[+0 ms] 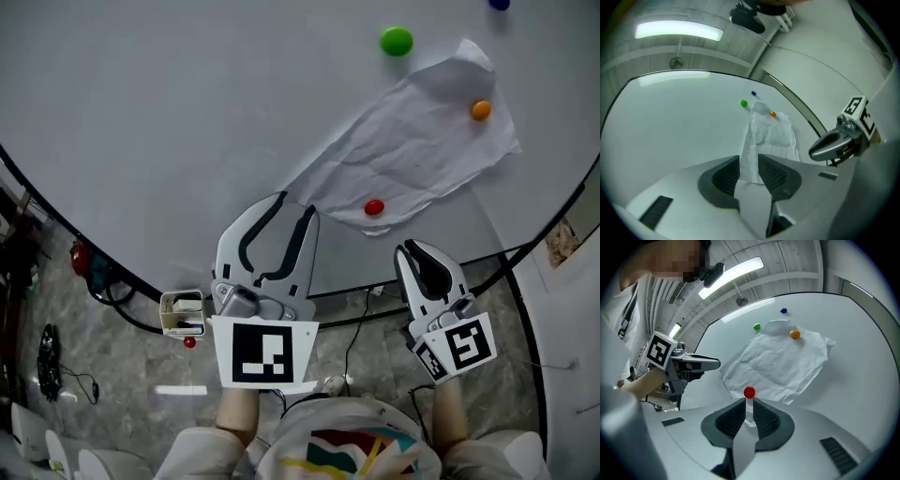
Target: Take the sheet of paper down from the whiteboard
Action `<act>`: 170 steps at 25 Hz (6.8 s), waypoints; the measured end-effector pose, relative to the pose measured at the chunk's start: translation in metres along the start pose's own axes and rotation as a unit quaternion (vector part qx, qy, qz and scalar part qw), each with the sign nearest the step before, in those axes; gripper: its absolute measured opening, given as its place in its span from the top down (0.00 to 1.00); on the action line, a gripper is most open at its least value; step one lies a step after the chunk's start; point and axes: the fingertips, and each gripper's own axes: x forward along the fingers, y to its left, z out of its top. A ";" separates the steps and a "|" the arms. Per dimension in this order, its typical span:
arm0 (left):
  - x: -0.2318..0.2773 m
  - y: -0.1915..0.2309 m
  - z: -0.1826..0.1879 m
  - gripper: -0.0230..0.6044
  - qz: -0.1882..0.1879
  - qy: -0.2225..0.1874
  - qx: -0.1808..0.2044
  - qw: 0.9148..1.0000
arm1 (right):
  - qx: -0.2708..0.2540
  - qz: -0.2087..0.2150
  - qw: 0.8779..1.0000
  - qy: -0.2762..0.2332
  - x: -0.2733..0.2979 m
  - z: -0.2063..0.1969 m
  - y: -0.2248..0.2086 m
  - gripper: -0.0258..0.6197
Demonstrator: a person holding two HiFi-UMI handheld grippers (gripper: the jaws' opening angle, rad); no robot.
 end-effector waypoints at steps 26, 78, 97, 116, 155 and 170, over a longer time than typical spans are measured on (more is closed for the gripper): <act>0.004 0.002 -0.015 0.82 -0.005 0.038 -0.110 0.993 | -0.008 0.080 0.996 -0.031 0.008 0.011 0.021 0.91; 0.019 0.015 -0.030 0.89 0.021 0.004 -0.137 0.990 | -0.118 -0.104 0.987 -0.014 0.032 -0.003 -0.069 0.76; 0.022 0.014 -0.031 0.89 0.035 0.019 -0.131 0.991 | -0.059 -0.156 0.986 0.007 -0.006 -0.038 -0.148 0.76; 0.021 0.014 -0.031 0.89 0.031 0.013 -0.135 0.990 | -0.083 -0.158 0.979 -0.100 -0.031 0.057 -0.132 0.76; -0.055 0.048 -0.052 0.89 0.140 0.031 -0.144 0.979 | -0.245 -0.138 0.956 -0.083 0.012 0.202 -0.162 0.76; -0.048 0.030 -0.015 0.89 0.121 0.000 -0.150 0.981 | -0.221 -0.114 0.953 -0.172 -0.026 0.210 -0.103 0.76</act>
